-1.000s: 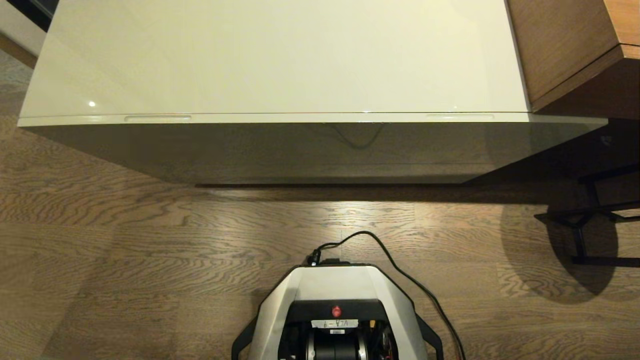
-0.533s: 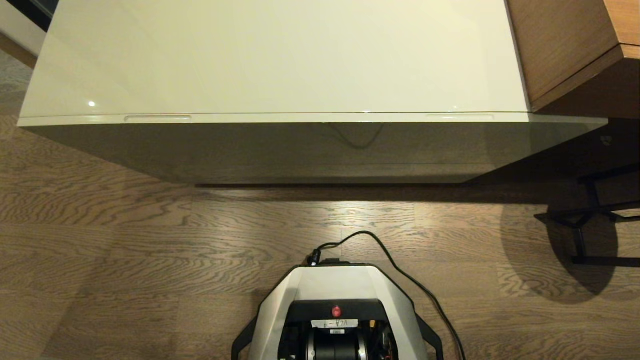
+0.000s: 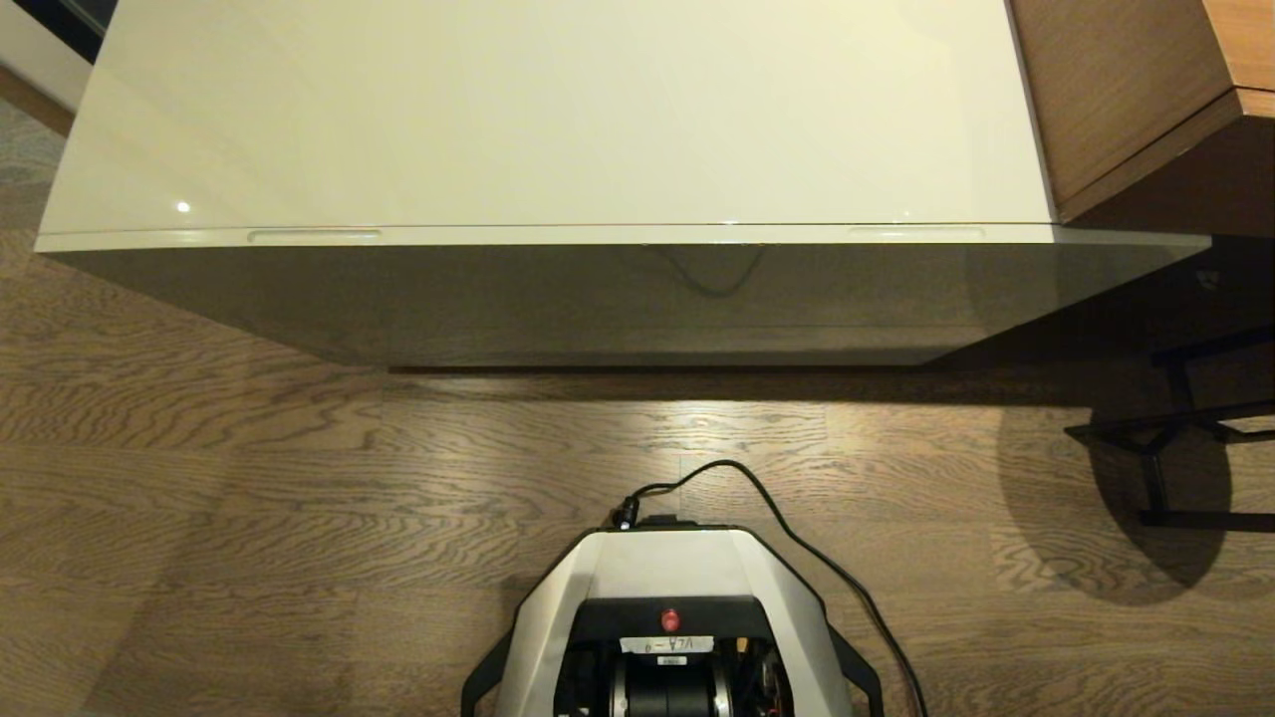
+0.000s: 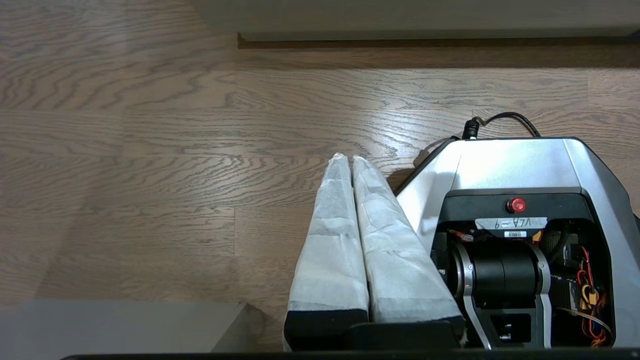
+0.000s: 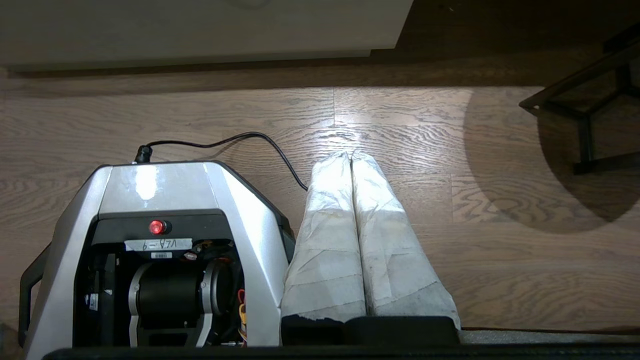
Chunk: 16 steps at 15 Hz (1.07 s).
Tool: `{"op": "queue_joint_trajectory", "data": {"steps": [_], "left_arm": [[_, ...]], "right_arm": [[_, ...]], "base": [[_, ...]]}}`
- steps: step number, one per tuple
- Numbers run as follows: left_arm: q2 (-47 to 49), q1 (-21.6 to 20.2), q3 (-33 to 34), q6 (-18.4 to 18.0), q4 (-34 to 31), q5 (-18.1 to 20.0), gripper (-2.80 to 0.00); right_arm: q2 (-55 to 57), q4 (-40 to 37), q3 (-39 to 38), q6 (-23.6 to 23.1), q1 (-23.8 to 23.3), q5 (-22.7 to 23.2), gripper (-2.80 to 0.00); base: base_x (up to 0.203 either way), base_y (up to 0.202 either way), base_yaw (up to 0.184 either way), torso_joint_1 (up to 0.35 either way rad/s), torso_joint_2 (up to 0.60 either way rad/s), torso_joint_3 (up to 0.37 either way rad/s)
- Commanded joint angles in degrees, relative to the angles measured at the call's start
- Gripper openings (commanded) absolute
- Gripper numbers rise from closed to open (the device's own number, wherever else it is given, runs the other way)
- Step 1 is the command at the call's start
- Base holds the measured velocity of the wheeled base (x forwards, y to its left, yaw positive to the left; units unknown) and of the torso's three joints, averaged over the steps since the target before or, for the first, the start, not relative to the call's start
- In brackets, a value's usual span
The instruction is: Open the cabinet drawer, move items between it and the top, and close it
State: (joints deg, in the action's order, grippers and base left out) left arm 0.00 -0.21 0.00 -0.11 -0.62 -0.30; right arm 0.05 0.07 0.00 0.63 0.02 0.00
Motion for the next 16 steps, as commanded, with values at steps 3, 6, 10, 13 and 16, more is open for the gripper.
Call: {"op": "queue_joint_trajectory", "data": {"steps": [3,6,10,13,16], "left_arm": [[0.1,0.0,0.0,0.0,0.0,0.0,-2.8],[0.0,0.0,0.0,0.0,0.0,0.0,-2.8],[0.1,0.0,0.0,0.0,0.0,0.0,-2.8],[0.1,-0.1,0.0,0.0,0.0,0.0,-2.8],[0.1,0.0,0.0,0.0,0.0,0.0,-2.8]], "right_arm": [[0.0,0.0,-0.1,0.0,0.1,0.0,-2.8],[0.0,0.0,-0.1,0.1,0.1,0.0,-2.8],[0.0,0.0,-0.1,0.1,0.0,0.0,-2.8],[0.0,0.0,-0.1,0.1,0.0,0.0,-2.8],[0.0,0.0,-0.1,0.0,0.1,0.0,-2.8]], "base": [[0.0,0.0,0.0,0.0,0.0,0.0],[0.0,0.0,0.0,0.0,0.0,0.0],[0.0,0.0,0.0,0.0,0.0,0.0],[0.0,0.0,0.0,0.0,0.0,0.0],[0.0,0.0,0.0,0.0,0.0,0.0]]}}
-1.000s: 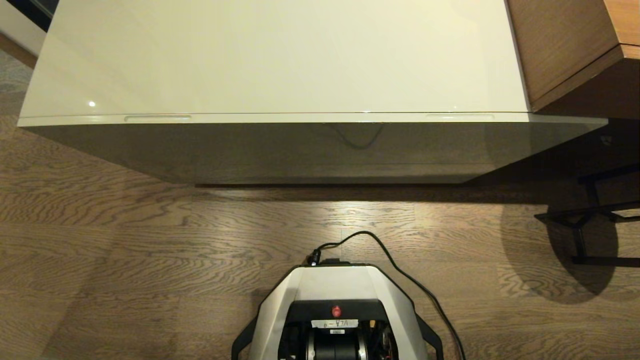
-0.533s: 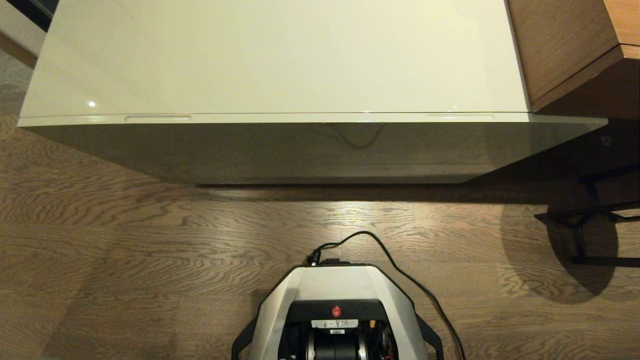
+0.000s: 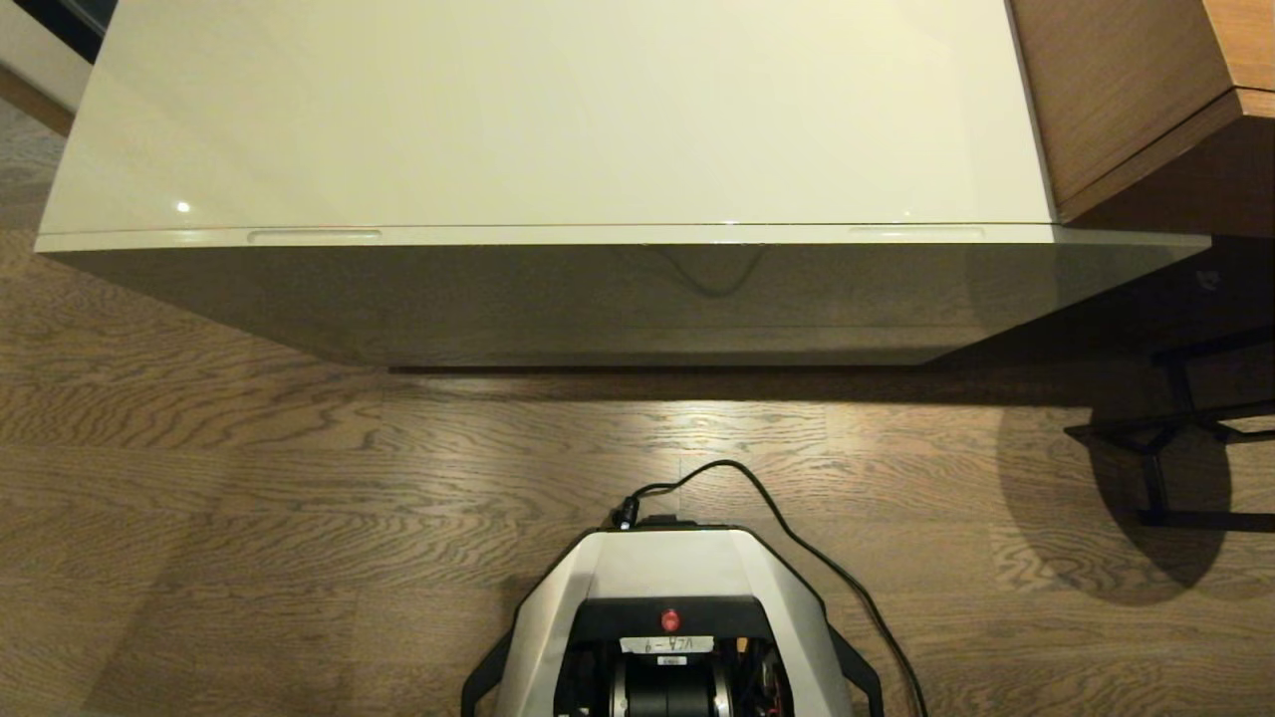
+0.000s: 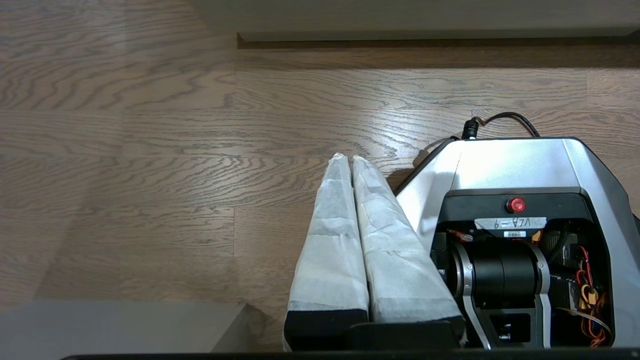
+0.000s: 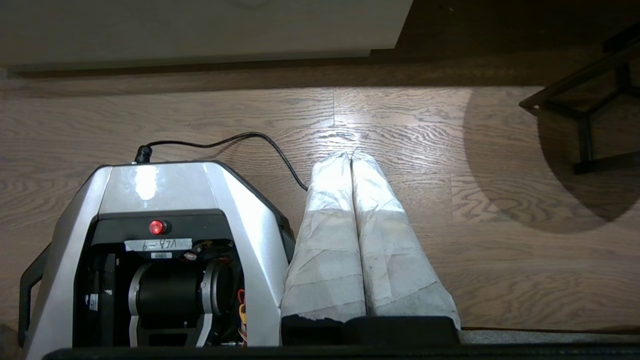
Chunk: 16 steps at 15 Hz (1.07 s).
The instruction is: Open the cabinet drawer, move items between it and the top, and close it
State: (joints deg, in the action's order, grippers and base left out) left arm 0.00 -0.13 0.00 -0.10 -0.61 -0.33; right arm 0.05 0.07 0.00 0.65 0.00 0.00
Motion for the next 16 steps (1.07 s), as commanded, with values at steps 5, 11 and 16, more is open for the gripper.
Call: {"op": "queue_joint_trajectory", "data": {"steps": [5,11,16], "left_arm": [[0.1,0.0,0.0,0.0,0.0,0.0,-2.8],[0.1,0.0,0.0,0.0,0.0,0.0,-2.8],[0.1,0.0,0.0,0.0,0.0,0.0,-2.8]], "right_arm": [[0.0,0.0,-0.1,0.0,0.1,0.0,-2.8],[0.0,0.0,-0.1,0.1,0.0,0.0,-2.8],[0.0,0.0,-0.1,0.1,0.0,0.0,-2.8]], "base": [[0.0,0.0,0.0,0.0,0.0,0.0],[0.0,0.0,0.0,0.0,0.0,0.0],[0.0,0.0,0.0,0.0,0.0,0.0]]}}
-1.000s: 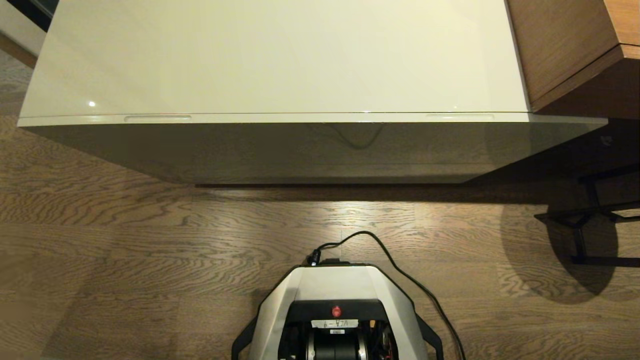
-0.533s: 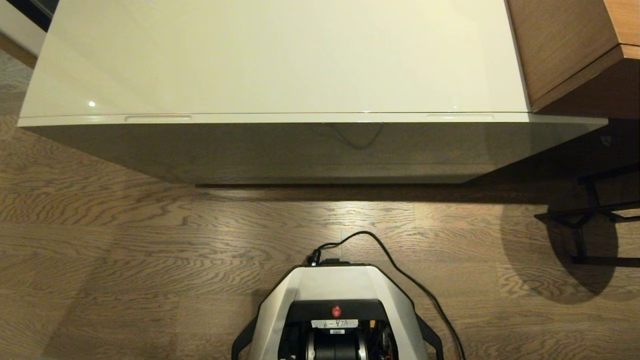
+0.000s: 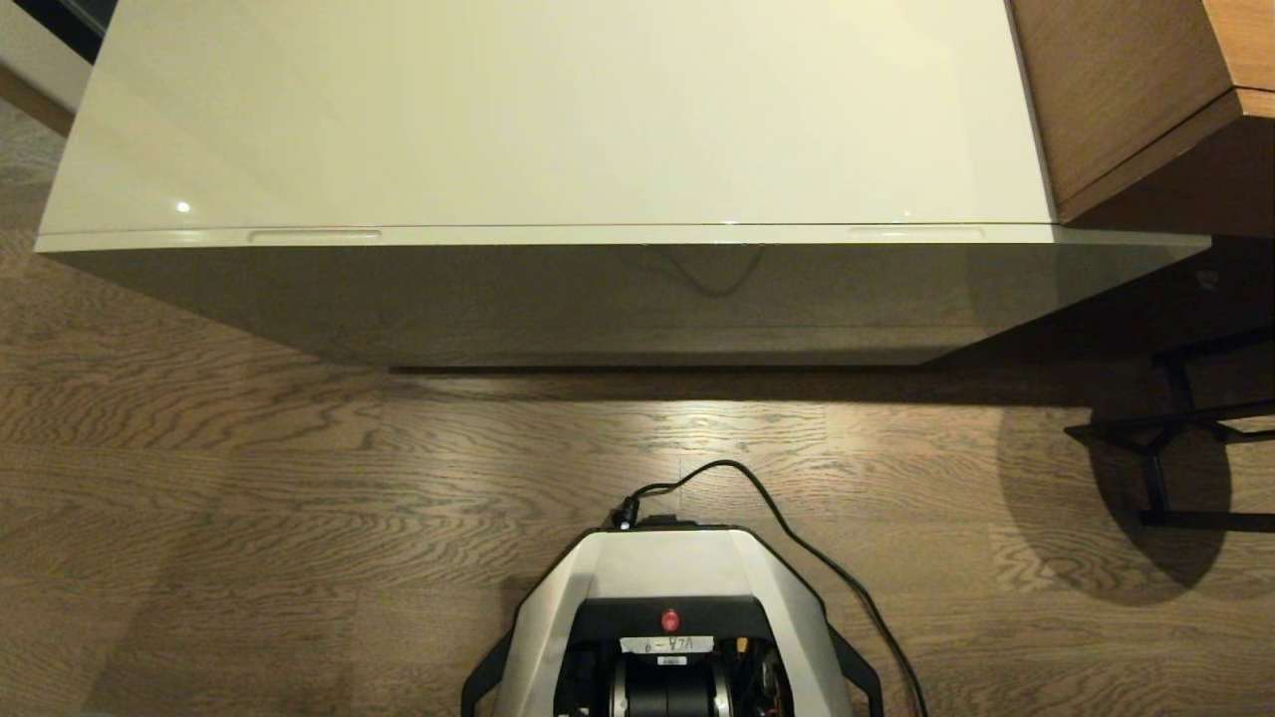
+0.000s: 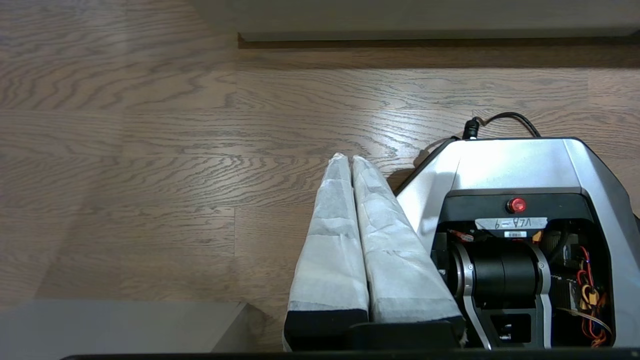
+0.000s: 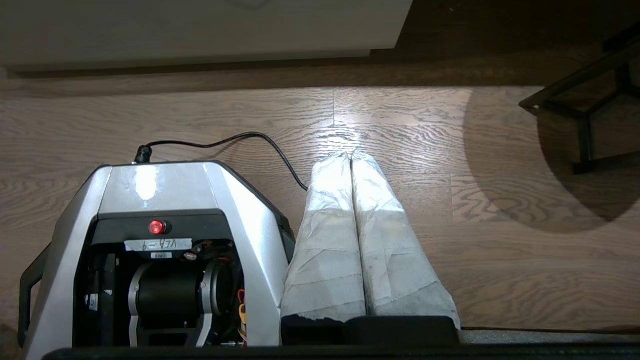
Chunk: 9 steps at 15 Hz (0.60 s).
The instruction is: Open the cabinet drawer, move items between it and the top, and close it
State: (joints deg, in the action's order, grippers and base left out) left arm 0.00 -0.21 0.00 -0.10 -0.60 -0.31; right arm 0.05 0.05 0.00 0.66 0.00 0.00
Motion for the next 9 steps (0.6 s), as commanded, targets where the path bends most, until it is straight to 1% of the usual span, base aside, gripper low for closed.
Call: {"op": "queue_joint_trajectory", "data": {"steps": [1,9], "left_arm": [[0.1,0.0,0.0,0.0,0.0,0.0,-2.8],[0.1,0.0,0.0,-0.1,0.0,0.0,-2.8]], "right_arm": [[0.0,0.0,-0.1,0.0,0.1,0.0,-2.8],[0.0,0.0,-0.1,0.0,0.0,0.0,-2.8]], "base": [[0.0,0.0,0.0,0.0,0.0,0.0],[0.0,0.0,0.0,0.0,0.0,0.0]]}}
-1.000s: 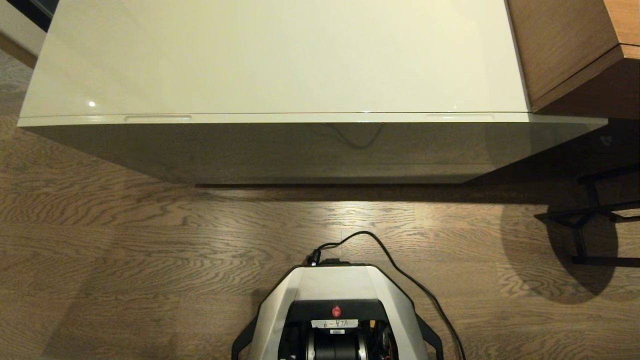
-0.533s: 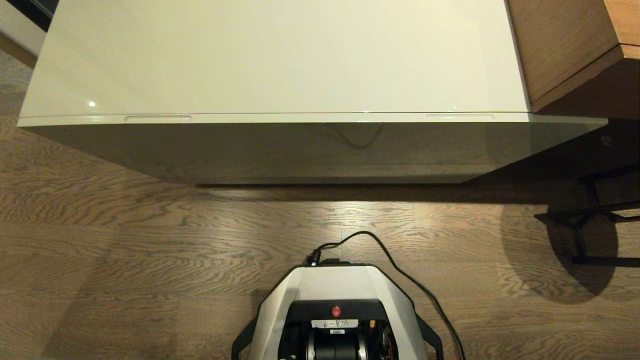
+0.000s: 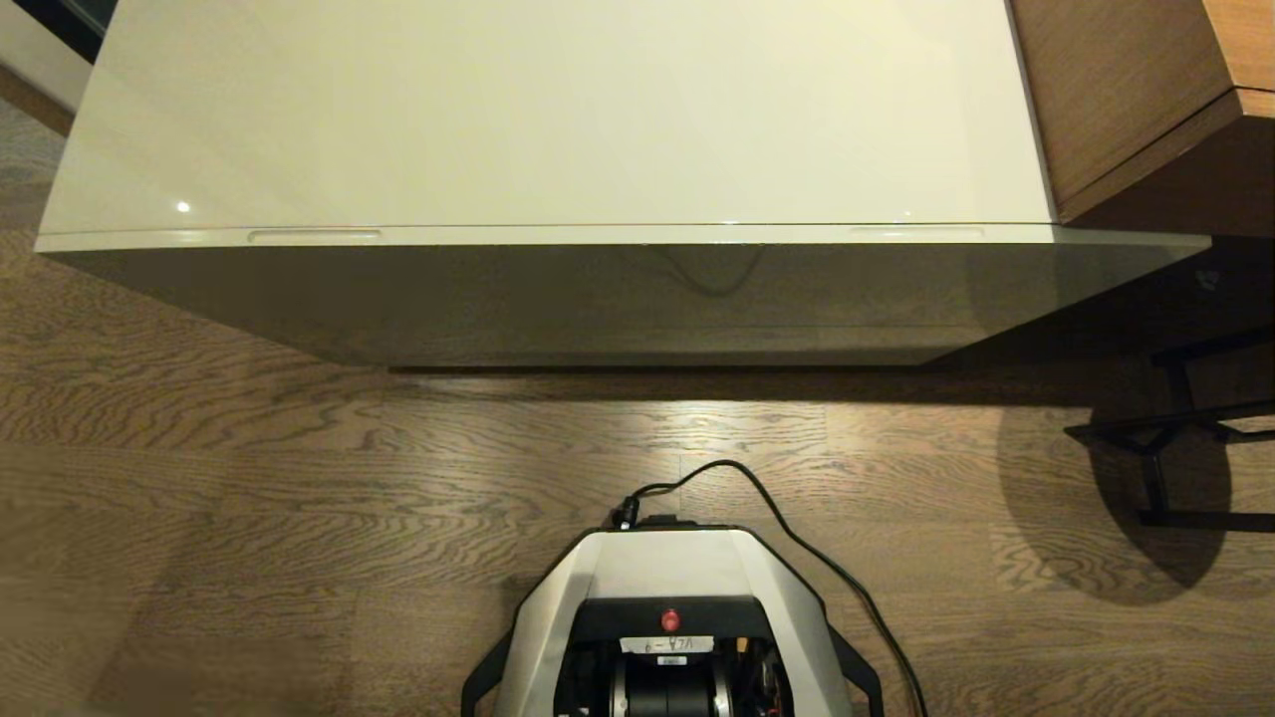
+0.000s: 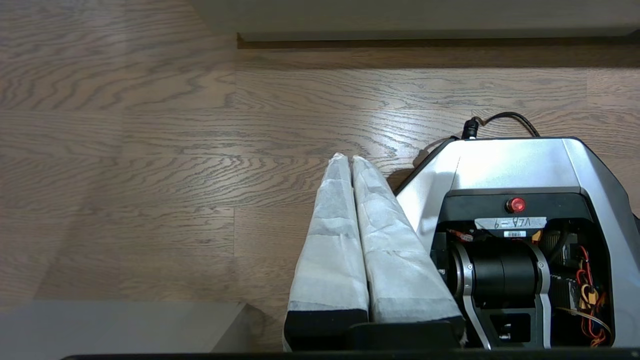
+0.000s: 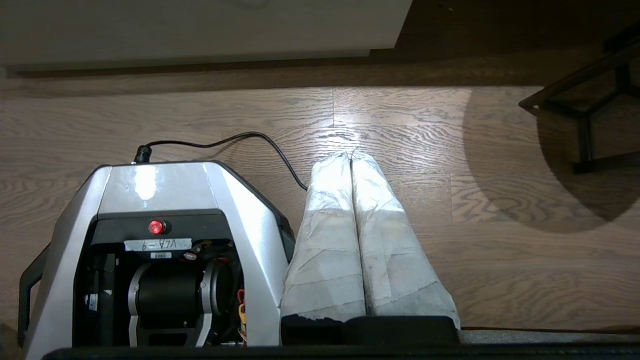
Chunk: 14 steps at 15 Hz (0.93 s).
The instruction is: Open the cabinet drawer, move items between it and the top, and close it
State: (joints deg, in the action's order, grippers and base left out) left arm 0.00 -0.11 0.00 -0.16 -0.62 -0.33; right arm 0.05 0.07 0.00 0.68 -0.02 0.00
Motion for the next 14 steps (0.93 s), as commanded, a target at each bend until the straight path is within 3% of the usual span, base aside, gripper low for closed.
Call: {"op": "queue_joint_trajectory", "data": {"steps": [1,14], "left_arm": [[0.1,-0.1,0.0,0.1,0.0,0.0,-2.8],[0.0,-0.1,0.0,0.1,0.0,0.0,-2.8]], "right_arm": [[0.0,0.0,-0.1,0.0,0.1,0.0,-2.8],[0.0,0.0,-0.1,0.0,0.1,0.0,-2.8]], "base": [[0.0,0.0,0.0,0.0,0.0,0.0],[0.0,0.0,0.0,0.0,0.0,0.0]]}}
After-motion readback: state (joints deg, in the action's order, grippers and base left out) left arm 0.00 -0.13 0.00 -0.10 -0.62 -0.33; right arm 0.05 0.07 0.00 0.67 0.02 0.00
